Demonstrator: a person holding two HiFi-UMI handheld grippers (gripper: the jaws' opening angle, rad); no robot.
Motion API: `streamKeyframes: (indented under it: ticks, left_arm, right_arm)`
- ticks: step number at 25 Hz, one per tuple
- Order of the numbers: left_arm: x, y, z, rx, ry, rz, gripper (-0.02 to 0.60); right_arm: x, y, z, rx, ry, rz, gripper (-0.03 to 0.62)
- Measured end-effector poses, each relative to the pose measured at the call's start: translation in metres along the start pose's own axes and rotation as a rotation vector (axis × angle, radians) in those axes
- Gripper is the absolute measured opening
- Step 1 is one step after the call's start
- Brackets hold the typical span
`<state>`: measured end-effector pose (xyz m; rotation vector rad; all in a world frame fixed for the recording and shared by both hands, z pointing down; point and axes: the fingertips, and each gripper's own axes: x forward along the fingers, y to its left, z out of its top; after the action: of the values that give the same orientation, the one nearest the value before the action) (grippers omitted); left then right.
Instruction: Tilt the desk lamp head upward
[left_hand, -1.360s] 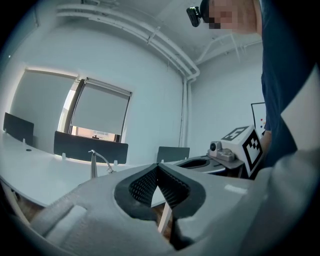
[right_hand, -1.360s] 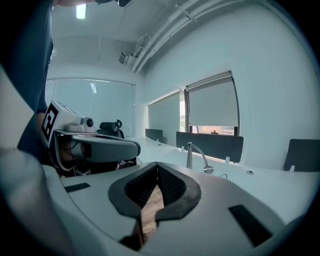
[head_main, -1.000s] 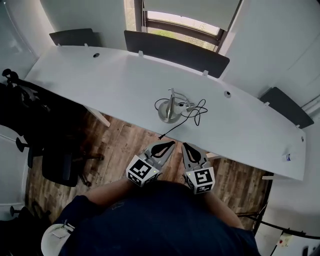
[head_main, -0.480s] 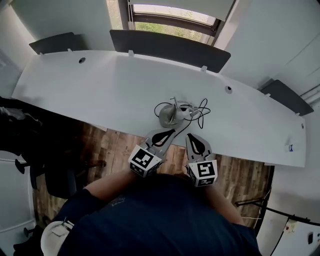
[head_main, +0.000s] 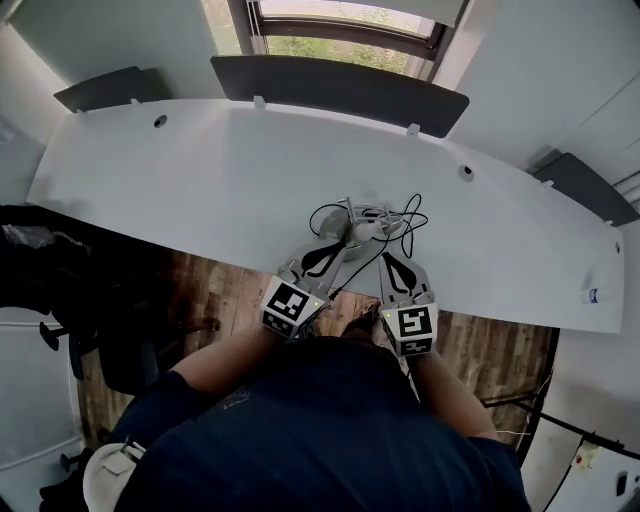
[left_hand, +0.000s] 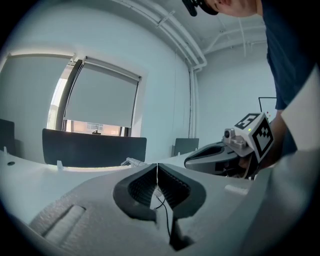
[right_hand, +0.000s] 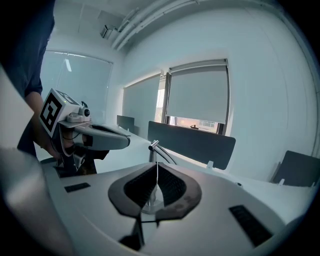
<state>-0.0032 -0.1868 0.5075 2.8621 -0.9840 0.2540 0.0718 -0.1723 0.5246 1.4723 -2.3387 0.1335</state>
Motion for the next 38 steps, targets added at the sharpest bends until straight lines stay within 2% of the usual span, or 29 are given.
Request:
streamKeyframes:
  ticks: [5,6,9,13,17,20,23,28,32,36,38]
  left_arm:
    - [0.021,0.012,-0.016,0.001,0.056,0.022,0.009]
    - [0.024,0.015,-0.020,0.001,0.070,0.026,0.028]
    - [0.036,0.022,-0.032,0.003,0.115,0.041,0.088]
    - [0.049,0.032,-0.039,0.002,0.141,0.070,0.135]
    - [0.062,0.041,-0.044,0.010,0.164,0.089,0.153]
    - [0.072,0.045,-0.048,0.026,0.181,0.093,0.154]
    - [0.080,0.045,-0.052,0.029,0.193,0.101,0.155]
    - [0.093,0.046,-0.055,0.039,0.190,0.106,0.153]
    - [0.101,0.048,-0.053,0.068,0.201,0.111,0.153]
    - [0.108,0.050,-0.052,0.076,0.171,0.114,0.133]
    - [0.109,0.049,-0.052,0.087,0.162,0.110,0.130]
  right_arm:
    - [0.021,-0.020,-0.015,-0.021,0.035,0.000,0.014]
    - [0.025,-0.023,-0.019,-0.020,0.045,0.005,0.015]
    - [0.037,-0.032,-0.029,-0.041,0.085,0.002,0.080]
    - [0.057,-0.041,-0.038,-0.086,0.100,0.002,0.158]
    - [0.076,-0.048,-0.044,-0.162,0.120,-0.016,0.175]
    - [0.090,-0.054,-0.049,-0.166,0.120,-0.031,0.184]
    - [0.103,-0.056,-0.055,-0.156,0.130,-0.031,0.186]
    - [0.127,-0.070,-0.079,-0.234,0.165,-0.055,0.186]
    - [0.139,-0.079,-0.085,-0.203,0.158,-0.066,0.182]
    - [0.146,-0.080,-0.080,-0.166,0.145,-0.075,0.110]
    - [0.148,-0.081,-0.081,-0.161,0.137,-0.076,0.100]
